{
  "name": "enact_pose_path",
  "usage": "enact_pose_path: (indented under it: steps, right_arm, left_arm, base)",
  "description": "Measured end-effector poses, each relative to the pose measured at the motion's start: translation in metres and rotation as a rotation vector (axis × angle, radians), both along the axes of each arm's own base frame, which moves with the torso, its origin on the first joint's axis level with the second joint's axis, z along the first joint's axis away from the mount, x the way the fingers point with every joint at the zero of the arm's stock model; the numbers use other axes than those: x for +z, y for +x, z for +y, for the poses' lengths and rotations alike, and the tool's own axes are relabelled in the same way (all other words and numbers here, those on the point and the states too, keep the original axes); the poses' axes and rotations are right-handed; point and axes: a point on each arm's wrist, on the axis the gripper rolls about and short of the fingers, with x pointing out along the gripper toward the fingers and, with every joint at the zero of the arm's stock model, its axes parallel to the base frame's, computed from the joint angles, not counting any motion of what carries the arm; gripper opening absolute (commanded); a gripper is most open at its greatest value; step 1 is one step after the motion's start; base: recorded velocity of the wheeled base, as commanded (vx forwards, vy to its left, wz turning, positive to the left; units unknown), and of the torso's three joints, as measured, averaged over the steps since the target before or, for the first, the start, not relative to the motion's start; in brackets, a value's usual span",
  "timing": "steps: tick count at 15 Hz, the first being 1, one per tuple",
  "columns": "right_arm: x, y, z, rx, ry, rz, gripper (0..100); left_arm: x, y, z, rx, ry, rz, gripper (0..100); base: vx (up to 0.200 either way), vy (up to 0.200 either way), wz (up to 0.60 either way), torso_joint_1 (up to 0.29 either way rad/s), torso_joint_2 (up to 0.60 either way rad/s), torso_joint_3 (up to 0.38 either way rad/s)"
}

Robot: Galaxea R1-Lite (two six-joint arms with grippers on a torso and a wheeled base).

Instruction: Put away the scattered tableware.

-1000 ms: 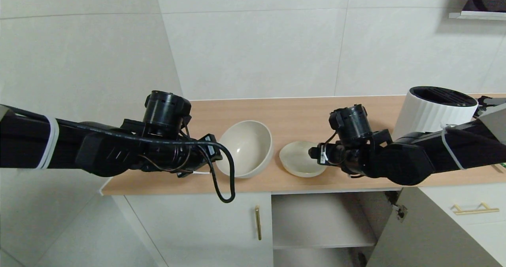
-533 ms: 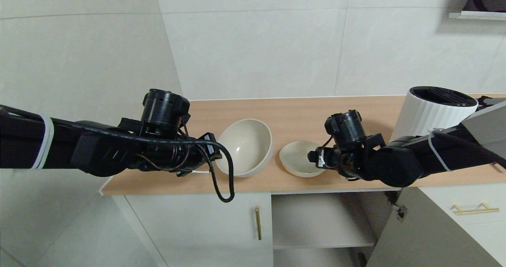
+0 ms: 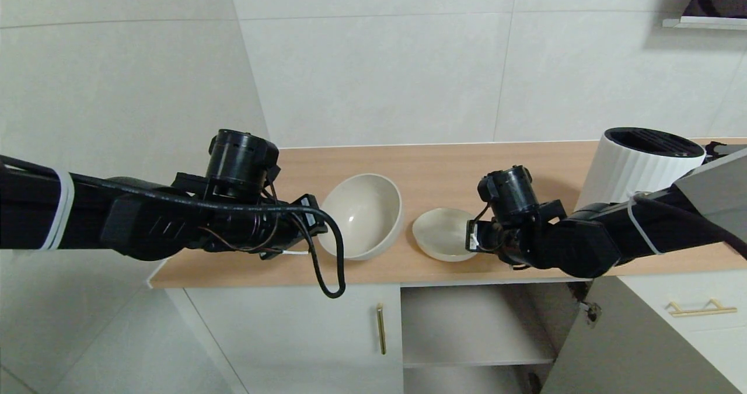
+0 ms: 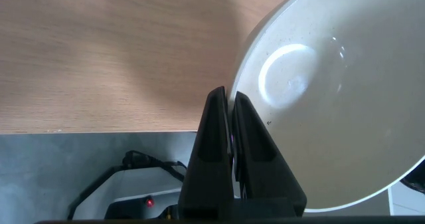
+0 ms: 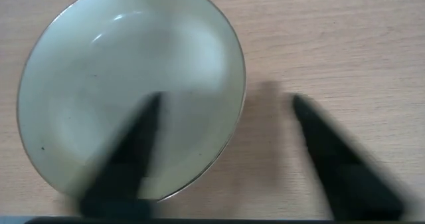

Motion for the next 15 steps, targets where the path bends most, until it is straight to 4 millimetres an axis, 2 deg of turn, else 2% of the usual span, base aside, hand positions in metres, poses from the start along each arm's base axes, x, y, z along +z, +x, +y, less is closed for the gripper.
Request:
enact_pose_path:
  steps: [10, 13, 15]
  right_arm:
    - [0.01, -0.005, -0.004, 0.004, 0.014, -0.011, 0]
    - [0.023, -0.018, -0.014, 0.05, 0.051, -0.002, 0]
    - [0.032, -0.036, -0.026, 0.1, 0.07, 0.049, 0]
  left_arm:
    - [0.006, -0.008, 0.003, 0.0, -0.003, -0.009, 0]
    - [0.007, -0.024, 0.009, -0.002, 0.003, 0.0, 0]
    - [0.014, -0.037, 0.014, -0.005, -0.001, -0.018, 0]
  base:
    - [0.0, 0.0, 0.0, 0.0, 0.0, 0.0]
    - [0.0, 0.0, 0.0, 0.0, 0.0, 0.0]
    - [0.0, 0.0, 0.0, 0.0, 0.0, 0.0]
